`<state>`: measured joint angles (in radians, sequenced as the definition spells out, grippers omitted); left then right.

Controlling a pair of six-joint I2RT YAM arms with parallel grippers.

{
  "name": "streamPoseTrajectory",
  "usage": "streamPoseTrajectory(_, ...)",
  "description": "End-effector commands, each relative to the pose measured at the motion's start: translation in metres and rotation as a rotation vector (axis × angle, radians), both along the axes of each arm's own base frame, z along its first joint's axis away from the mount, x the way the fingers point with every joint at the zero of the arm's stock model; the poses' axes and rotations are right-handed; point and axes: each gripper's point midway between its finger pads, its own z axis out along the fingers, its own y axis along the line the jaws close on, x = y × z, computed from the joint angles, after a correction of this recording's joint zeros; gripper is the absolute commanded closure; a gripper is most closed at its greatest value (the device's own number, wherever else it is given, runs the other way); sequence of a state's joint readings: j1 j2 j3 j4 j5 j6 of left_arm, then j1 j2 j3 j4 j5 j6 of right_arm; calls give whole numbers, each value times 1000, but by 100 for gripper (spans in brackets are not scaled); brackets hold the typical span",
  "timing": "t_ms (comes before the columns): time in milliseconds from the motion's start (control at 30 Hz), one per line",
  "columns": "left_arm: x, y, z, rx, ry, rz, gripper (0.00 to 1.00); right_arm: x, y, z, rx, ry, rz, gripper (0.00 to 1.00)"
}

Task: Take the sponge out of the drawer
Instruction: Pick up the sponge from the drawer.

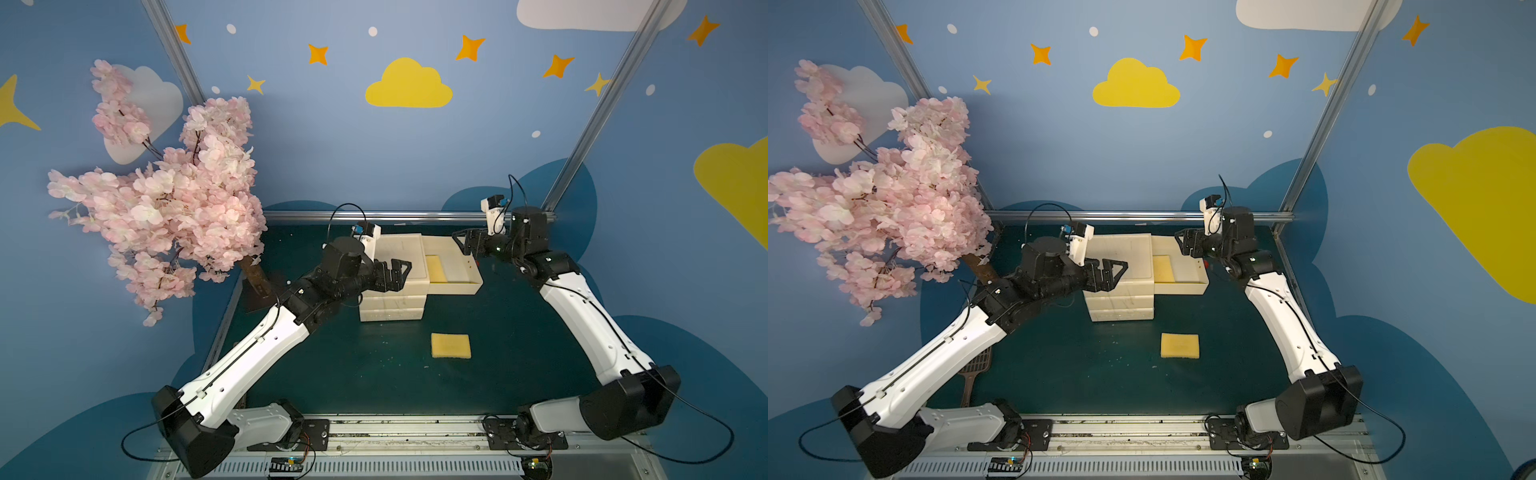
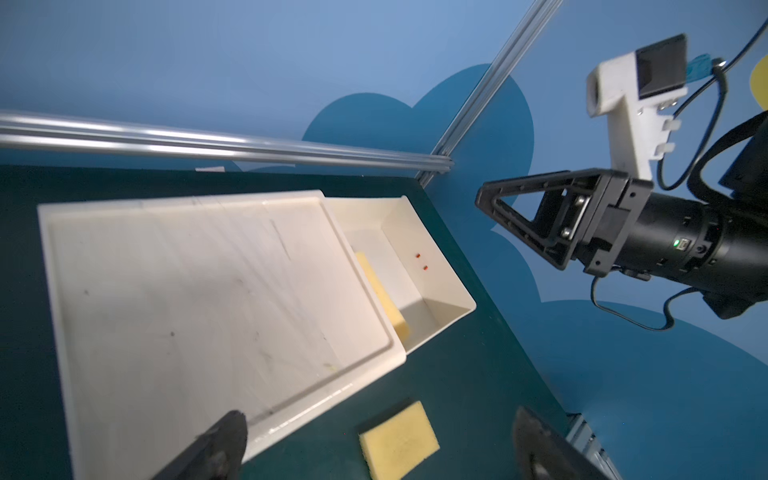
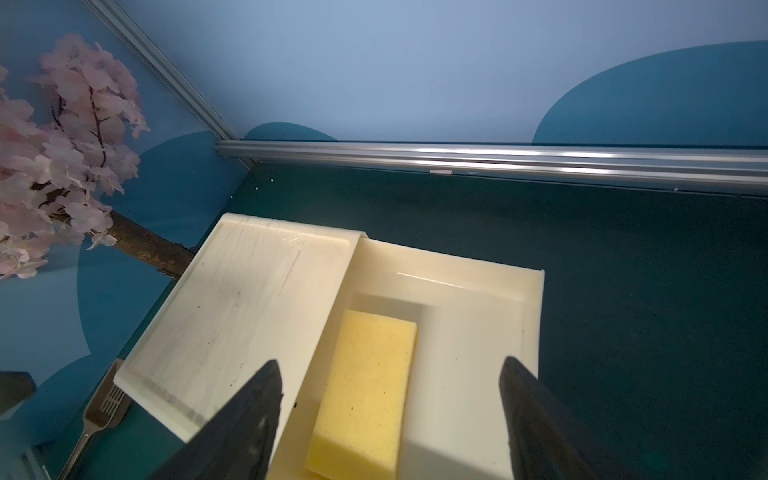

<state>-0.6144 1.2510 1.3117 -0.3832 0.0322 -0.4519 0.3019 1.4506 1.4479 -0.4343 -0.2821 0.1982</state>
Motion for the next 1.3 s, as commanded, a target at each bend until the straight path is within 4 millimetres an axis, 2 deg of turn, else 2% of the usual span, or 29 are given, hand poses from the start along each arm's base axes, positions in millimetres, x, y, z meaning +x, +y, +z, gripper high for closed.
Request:
streamPoseTrajectory(0, 10, 0, 11, -2, -81, -66, 1, -12, 13, -28, -24, 142, 91, 20)
streamPoseTrajectory(133, 22, 9, 10, -39, -99, -64, 1, -3, 14, -54, -57, 240, 74, 26)
streamPoseTrajectory(367, 33, 35, 15, -67, -178, -6, 1, -6, 36, -85, -22, 423, 168, 40)
streamPoseTrajectory(600, 44, 47, 6, -92, -147, 21, 1, -12, 44, -118, -47, 516, 185, 42)
streamPoseTrajectory(833, 42, 46, 4, -127, -141, 4, 1, -10, 49, -136, -79, 551, 182, 42)
streamPoseTrajectory(933, 41, 47, 3, -131, -139, 5, 1, -7, 54, -143, -93, 562, 185, 47)
streamPoseTrajectory(1033, 40, 48, 3, -134, -138, 6, 1, -5, 57, -145, -95, 575, 187, 58)
streamPoseTrajectory(1100, 39, 47, 3, -136, -137, -4, 1, -4, 57, -147, -105, 590, 185, 79)
streamPoseTrajectory(1167, 37, 44, 3, -141, -135, -21, 1, -4, 55, -145, -139, 594, 188, 95)
streamPoseTrajectory(1267, 35, 43, 3, -140, -127, -35, 1, 0, 52, -131, -168, 550, 189, 100)
